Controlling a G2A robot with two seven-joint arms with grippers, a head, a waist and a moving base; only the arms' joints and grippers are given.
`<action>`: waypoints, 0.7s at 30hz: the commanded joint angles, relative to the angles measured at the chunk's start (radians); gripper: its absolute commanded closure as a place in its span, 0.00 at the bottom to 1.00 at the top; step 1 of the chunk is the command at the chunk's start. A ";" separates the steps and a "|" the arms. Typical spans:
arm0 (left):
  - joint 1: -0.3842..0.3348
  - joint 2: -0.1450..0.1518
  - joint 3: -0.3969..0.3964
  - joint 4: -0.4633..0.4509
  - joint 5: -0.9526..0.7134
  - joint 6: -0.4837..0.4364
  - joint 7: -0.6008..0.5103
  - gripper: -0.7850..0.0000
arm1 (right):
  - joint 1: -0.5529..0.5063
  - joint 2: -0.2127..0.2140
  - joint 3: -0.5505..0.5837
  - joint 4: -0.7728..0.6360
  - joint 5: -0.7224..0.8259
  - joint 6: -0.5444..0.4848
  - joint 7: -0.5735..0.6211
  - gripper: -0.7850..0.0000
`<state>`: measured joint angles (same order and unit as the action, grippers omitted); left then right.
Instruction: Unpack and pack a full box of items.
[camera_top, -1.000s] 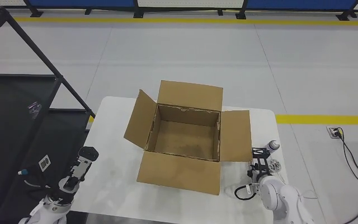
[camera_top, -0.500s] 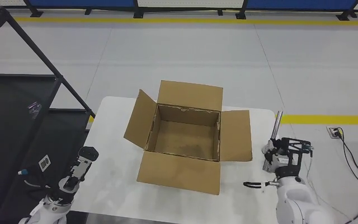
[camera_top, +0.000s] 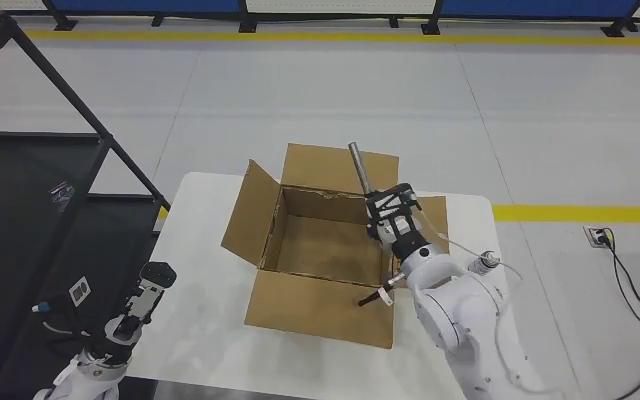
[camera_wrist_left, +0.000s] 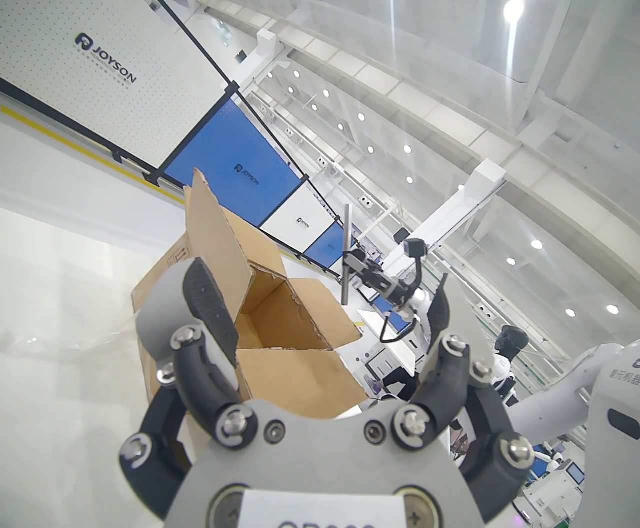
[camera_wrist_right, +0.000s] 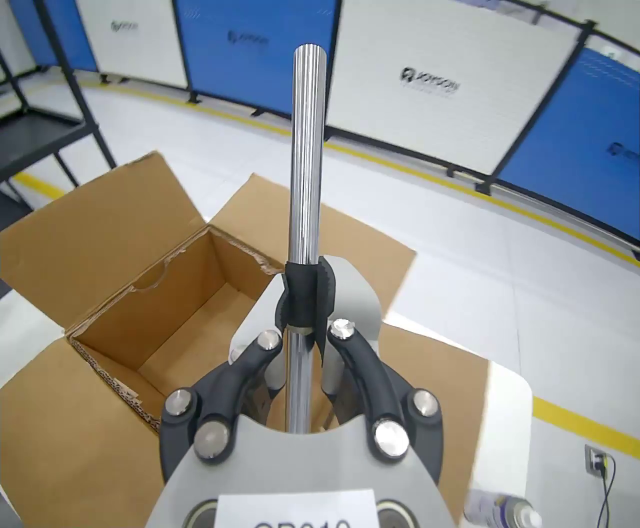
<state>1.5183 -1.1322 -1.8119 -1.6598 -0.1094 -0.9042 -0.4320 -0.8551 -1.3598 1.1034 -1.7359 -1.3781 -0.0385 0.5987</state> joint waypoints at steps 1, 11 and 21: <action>0.000 0.000 0.000 0.000 0.000 0.000 0.000 0.00 | 0.122 -0.017 -0.068 0.150 0.037 -0.045 0.044 1.00; 0.000 0.000 0.000 0.000 0.000 0.000 0.000 0.00 | 0.441 -0.117 -0.301 0.720 0.218 -0.226 0.191 1.00; 0.000 0.000 0.000 0.000 0.000 0.000 0.000 0.00 | 0.543 -0.205 -0.408 1.045 0.296 -0.243 0.224 1.00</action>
<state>1.5183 -1.1322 -1.8119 -1.6598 -0.1094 -0.9042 -0.4320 -0.3164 -1.5573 0.7045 -0.7096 -1.0834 -0.2874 0.8209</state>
